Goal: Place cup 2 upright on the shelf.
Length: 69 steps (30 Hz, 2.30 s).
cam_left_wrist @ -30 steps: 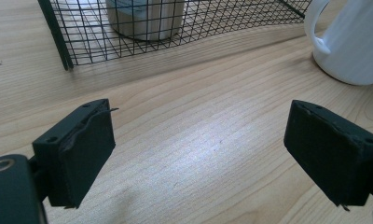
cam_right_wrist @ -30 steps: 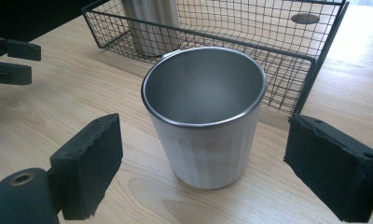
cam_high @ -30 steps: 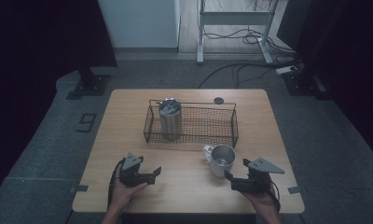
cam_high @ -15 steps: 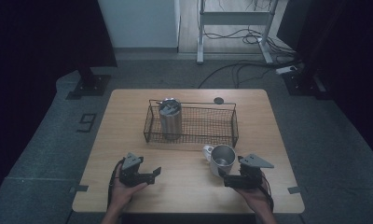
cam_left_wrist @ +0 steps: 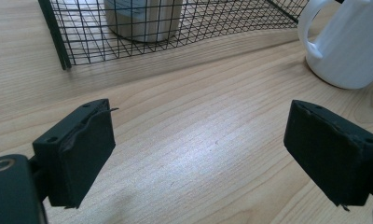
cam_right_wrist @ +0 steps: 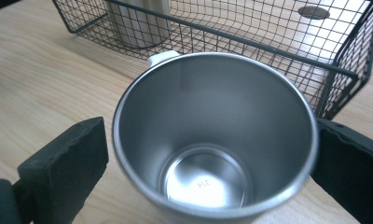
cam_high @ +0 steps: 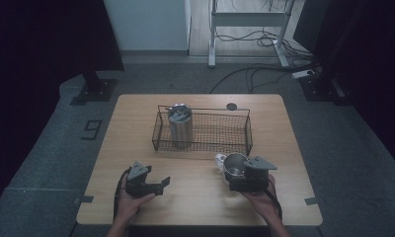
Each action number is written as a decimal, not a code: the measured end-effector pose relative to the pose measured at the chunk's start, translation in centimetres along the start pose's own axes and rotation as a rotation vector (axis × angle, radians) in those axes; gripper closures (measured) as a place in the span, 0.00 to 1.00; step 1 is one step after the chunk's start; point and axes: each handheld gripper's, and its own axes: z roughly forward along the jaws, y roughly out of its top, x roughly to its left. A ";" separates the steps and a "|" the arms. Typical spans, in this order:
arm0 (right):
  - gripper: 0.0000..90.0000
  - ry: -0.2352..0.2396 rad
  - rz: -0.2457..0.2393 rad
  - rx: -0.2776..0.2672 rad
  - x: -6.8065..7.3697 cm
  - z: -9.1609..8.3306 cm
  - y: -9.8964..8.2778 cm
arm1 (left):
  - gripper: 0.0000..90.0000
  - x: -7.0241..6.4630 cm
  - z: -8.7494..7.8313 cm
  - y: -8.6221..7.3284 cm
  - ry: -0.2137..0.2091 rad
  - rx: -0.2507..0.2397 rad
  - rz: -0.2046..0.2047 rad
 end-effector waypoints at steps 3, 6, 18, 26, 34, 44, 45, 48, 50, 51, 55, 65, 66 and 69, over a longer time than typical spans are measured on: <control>0.00 -0.008 -0.013 0.012 0.1 0.8 0.2 | 0.10 0.1 0.0 0.0 0.000 -0.001 -0.002; 0.00 -0.016 -0.015 0.023 0.1 1.4 0.3 | 0.10 0.1 0.0 0.0 0.001 0.000 -0.002; 0.07 -0.009 -0.024 0.008 -0.2 2.6 -0.1 | 0.10 0.1 0.0 -0.1 0.000 0.004 0.001; 0.07 -0.008 -0.031 0.005 -0.2 2.5 -0.1 | 0.10 0.1 0.0 -0.1 -0.002 0.002 0.003; 0.07 0.004 -0.011 -0.003 -0.6 2.2 -0.3 | 0.10 0.2 0.0 -0.1 -0.002 0.003 0.003; 0.07 0.005 -0.002 -0.034 -0.9 0.9 0.1 | 0.10 0.1 0.1 -0.2 -0.005 0.009 0.007; 0.07 0.006 -0.002 -0.040 -1.0 0.7 0.2 | 0.10 0.1 0.1 -0.2 -0.005 0.010 0.007; 0.07 0.011 -0.003 -0.051 -1.0 0.2 0.5 | 0.10 0.1 0.1 -0.2 -0.005 0.012 0.007; 0.07 0.018 -0.003 -0.059 -0.9 -0.1 0.7 | 0.10 0.1 0.2 -0.2 -0.004 0.013 0.006; 0.07 0.020 -0.002 -0.065 -0.9 -0.2 0.8 | 0.10 0.1 0.2 -0.2 -0.003 0.014 0.006; 0.07 0.024 -0.009 -0.079 -0.8 -0.7 1.2 | 0.10 0.0 0.2 -0.3 -0.002 0.016 0.005; 0.07 0.028 -0.017 -0.093 -1.0 -1.5 2.1 | 0.10 -0.1 0.4 -0.3 -0.001 0.025 0.005; 0.07 0.028 -0.018 -0.096 -1.0 -1.5 2.2 | 0.10 -0.1 0.4 -0.2 0.000 0.024 0.004; 0.07 0.035 -0.014 -0.102 -1.1 -1.7 2.3 | 0.10 0.0 0.2 -0.2 0.003 0.020 0.001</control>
